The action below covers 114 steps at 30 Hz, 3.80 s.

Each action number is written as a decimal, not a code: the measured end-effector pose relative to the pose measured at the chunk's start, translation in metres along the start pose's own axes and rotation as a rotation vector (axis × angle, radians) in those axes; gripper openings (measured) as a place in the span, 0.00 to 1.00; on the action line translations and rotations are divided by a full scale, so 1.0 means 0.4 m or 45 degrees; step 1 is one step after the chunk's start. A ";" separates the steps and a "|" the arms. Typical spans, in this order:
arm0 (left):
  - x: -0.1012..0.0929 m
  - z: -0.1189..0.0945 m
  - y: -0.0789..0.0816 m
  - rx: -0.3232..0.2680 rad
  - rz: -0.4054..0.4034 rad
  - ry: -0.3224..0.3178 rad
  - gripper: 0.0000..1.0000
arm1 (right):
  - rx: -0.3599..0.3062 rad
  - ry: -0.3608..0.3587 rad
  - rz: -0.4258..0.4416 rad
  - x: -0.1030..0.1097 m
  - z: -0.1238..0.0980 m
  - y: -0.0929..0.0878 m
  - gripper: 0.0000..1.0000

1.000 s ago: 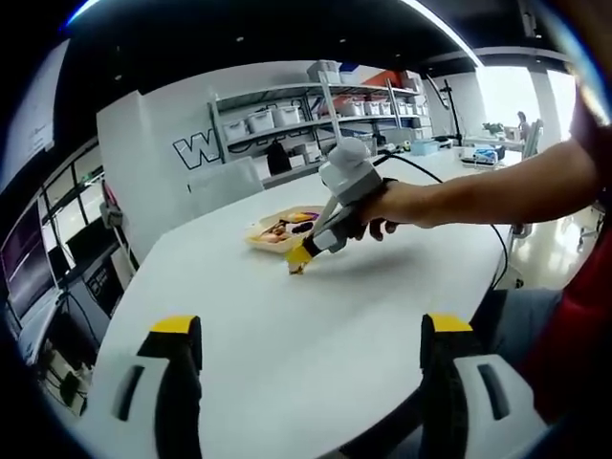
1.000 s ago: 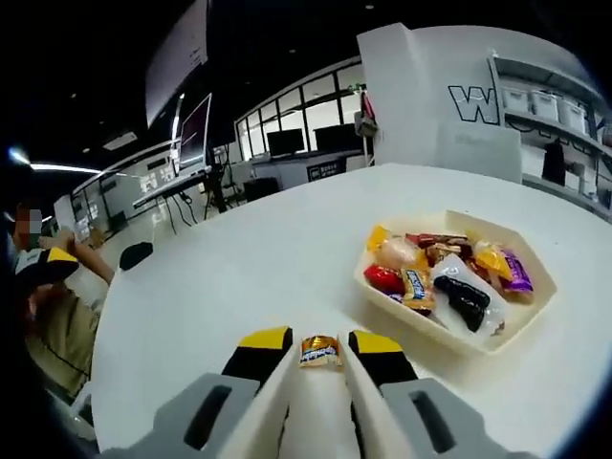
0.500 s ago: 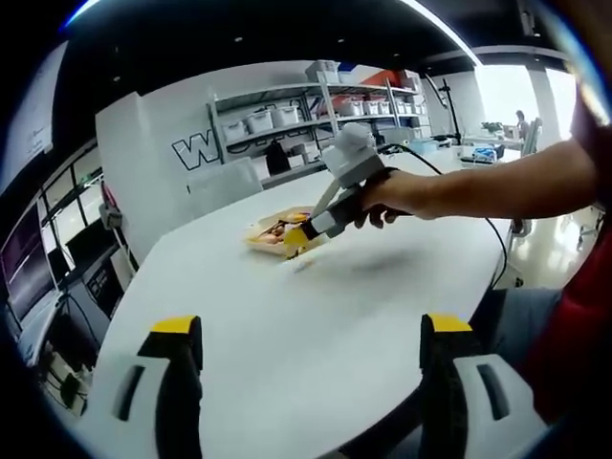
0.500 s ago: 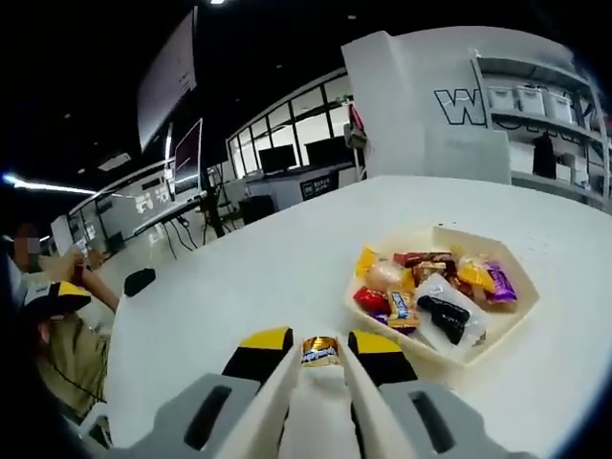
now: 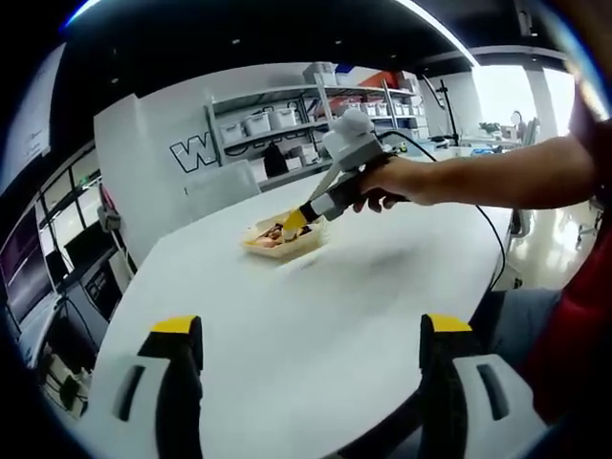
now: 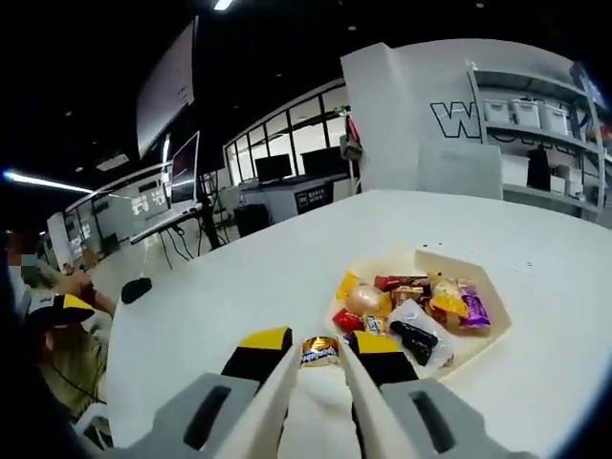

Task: Place the target food into the container with the food tongs after gripping and lifting it, then release it inside without dropping or visibly crushing the food.

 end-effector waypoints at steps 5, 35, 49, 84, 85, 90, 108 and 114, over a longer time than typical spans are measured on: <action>-0.002 0.002 -0.002 0.007 0.003 -0.002 0.91 | -0.011 -0.014 -0.006 -0.019 -0.007 0.015 0.18; 0.025 0.019 0.000 0.010 -0.023 0.014 0.92 | -0.034 -0.078 0.004 -0.120 -0.008 0.075 0.18; 0.045 0.032 0.000 0.018 -0.029 0.028 0.92 | -0.040 -0.096 0.006 -0.154 0.010 0.098 0.19; 0.018 0.019 0.018 0.013 0.017 0.021 0.92 | -0.106 -0.079 -0.010 -0.142 -0.054 0.100 0.24; 0.017 0.018 0.018 0.010 0.017 0.020 0.92 | -0.101 -0.079 -0.014 -0.140 -0.056 0.097 0.24; 0.006 0.013 0.023 0.000 0.022 0.015 0.92 | -0.101 -0.075 -0.024 -0.126 -0.074 0.093 0.24; -0.022 -0.004 0.041 -0.042 0.033 -0.004 0.92 | -0.106 -0.062 -0.082 -0.087 -0.117 0.070 0.25; -0.025 -0.008 0.041 -0.049 0.027 0.004 0.91 | -0.104 -0.050 -0.106 -0.065 -0.125 0.065 0.25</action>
Point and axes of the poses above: the point that each gripper's makers call its tool centre point, and the gripper's own axes: z roughly forward along the fingers, x roughly to its left, y roughly out of its top, the point moved 2 cm from there along -z, roughly backward along the fingers, and after that the axes turned 14 degrees about x, right-handed, at the moved point
